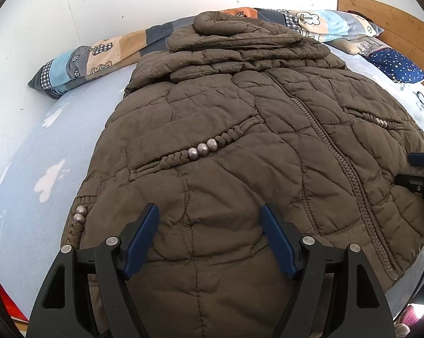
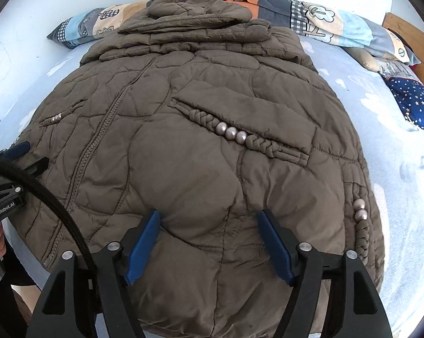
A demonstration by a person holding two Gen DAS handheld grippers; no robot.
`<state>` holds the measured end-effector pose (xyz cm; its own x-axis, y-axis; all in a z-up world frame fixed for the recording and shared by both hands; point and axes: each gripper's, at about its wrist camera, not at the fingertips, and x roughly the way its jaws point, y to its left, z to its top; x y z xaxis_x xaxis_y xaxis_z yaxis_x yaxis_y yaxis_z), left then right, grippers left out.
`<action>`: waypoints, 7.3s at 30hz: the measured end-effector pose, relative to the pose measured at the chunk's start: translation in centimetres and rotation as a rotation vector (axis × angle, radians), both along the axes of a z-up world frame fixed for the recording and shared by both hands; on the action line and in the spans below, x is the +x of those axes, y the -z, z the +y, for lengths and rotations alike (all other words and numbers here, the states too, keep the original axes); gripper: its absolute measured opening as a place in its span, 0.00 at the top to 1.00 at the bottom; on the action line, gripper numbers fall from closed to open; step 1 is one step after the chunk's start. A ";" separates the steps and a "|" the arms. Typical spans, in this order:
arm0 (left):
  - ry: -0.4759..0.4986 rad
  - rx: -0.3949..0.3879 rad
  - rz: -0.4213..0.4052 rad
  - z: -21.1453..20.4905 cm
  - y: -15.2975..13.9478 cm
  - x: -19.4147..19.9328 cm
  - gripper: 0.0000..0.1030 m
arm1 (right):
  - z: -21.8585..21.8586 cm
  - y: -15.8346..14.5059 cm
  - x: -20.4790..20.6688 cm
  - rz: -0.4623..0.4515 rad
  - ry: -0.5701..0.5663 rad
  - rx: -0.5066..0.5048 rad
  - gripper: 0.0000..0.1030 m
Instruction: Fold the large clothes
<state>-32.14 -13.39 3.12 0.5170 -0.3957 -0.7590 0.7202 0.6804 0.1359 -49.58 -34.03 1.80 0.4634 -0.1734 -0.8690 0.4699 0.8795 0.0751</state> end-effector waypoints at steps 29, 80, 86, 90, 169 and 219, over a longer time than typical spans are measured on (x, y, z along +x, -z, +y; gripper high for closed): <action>-0.053 -0.051 -0.032 2.4 -2.6 0.9 0.25 | -1.5 -4.6 -3.9 -0.203 0.080 -0.029 0.18; -0.349 -0.309 0.524 15.3 -1.4 14.1 0.52 | -11.6 0.9 -12.6 -0.252 0.477 0.460 0.37; -0.288 -0.291 0.559 14.0 -0.8 14.0 0.52 | -11.6 0.8 -12.1 -0.248 0.467 0.459 0.37; -0.265 -0.253 0.562 12.7 0.2 14.0 0.52 | -11.4 1.0 -11.4 -0.229 0.455 0.453 0.36; -0.471 -0.313 0.596 16.9 0.4 7.6 0.36 | -8.0 0.9 -15.2 -0.194 0.471 0.492 0.45; -0.231 -0.350 0.218 14.6 -7.2 5.2 0.80 | -7.3 -5.0 -15.2 -0.419 0.352 0.357 0.86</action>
